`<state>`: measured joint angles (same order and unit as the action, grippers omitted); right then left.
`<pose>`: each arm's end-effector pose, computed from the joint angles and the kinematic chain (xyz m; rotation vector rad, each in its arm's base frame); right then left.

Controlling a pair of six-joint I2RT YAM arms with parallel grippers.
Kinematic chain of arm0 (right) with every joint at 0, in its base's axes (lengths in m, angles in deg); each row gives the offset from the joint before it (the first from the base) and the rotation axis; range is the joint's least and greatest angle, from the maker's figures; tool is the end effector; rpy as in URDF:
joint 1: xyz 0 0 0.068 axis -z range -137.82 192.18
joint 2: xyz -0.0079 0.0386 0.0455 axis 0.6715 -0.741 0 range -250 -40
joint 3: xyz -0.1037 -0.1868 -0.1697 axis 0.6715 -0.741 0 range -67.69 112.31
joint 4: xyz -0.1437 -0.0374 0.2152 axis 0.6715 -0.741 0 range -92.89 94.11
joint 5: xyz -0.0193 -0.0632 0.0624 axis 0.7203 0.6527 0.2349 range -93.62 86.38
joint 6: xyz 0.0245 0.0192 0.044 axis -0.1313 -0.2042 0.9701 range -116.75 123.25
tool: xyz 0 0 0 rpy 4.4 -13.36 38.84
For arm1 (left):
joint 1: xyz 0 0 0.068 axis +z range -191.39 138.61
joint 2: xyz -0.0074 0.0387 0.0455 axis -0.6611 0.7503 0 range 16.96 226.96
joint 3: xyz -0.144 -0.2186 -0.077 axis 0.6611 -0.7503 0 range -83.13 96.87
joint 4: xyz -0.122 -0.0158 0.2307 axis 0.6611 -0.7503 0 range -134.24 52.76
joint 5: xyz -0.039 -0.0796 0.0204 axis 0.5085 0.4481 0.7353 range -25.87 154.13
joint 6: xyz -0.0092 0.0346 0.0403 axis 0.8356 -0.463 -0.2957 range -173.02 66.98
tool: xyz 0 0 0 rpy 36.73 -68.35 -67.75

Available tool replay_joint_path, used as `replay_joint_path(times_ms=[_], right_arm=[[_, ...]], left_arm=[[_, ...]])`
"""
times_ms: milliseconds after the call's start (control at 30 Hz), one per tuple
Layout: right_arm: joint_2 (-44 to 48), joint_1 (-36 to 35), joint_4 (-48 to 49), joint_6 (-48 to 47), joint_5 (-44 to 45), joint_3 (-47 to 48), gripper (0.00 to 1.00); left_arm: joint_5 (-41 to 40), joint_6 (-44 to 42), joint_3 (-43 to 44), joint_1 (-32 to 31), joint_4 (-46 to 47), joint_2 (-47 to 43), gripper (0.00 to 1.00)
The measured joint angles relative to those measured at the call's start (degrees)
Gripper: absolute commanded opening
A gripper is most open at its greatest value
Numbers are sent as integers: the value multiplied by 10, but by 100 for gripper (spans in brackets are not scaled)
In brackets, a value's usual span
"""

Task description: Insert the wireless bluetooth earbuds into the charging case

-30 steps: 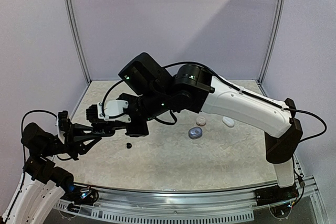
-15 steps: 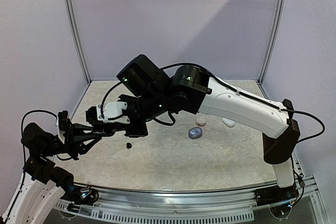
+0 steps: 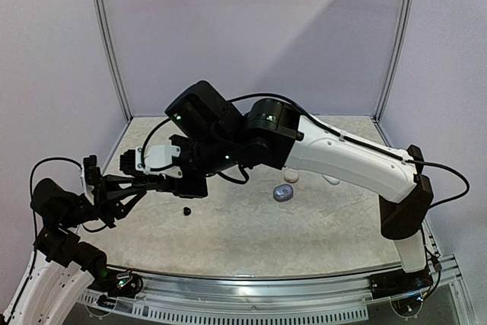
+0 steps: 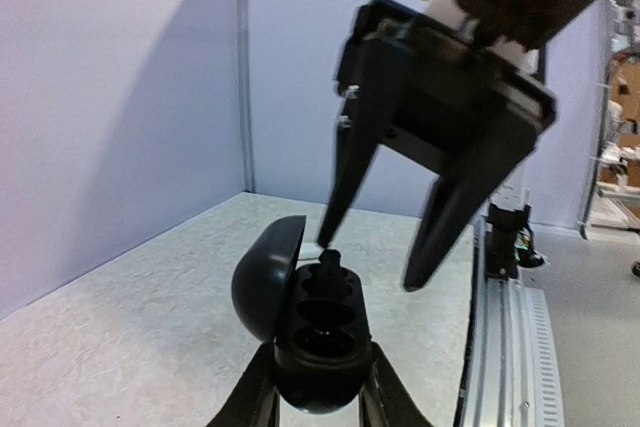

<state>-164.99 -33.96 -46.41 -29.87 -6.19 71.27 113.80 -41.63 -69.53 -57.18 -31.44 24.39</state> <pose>0.1140 0.4691 0.3819 -1.8474 1.2800 0.4618 0.0795 -0.0508 0.2538 0.7992 1.2822 -0.9708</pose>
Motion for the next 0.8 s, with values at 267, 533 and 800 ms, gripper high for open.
replay_joint_path(times_ms=[267, 533, 800], right_arm=[[135, 49, 168, 102, -68, -168, 58], [160, 116, 299, 240, 13, -220, 82], [-64, 112, 278, 315, 46, -172, 87]], left_arm=[[-194, 38, 1, 3, -6, 11, 0], [-357, 44, 6, 23, -35, 13, 0], [-388, 38, 7, 31, -44, 13, 0]])
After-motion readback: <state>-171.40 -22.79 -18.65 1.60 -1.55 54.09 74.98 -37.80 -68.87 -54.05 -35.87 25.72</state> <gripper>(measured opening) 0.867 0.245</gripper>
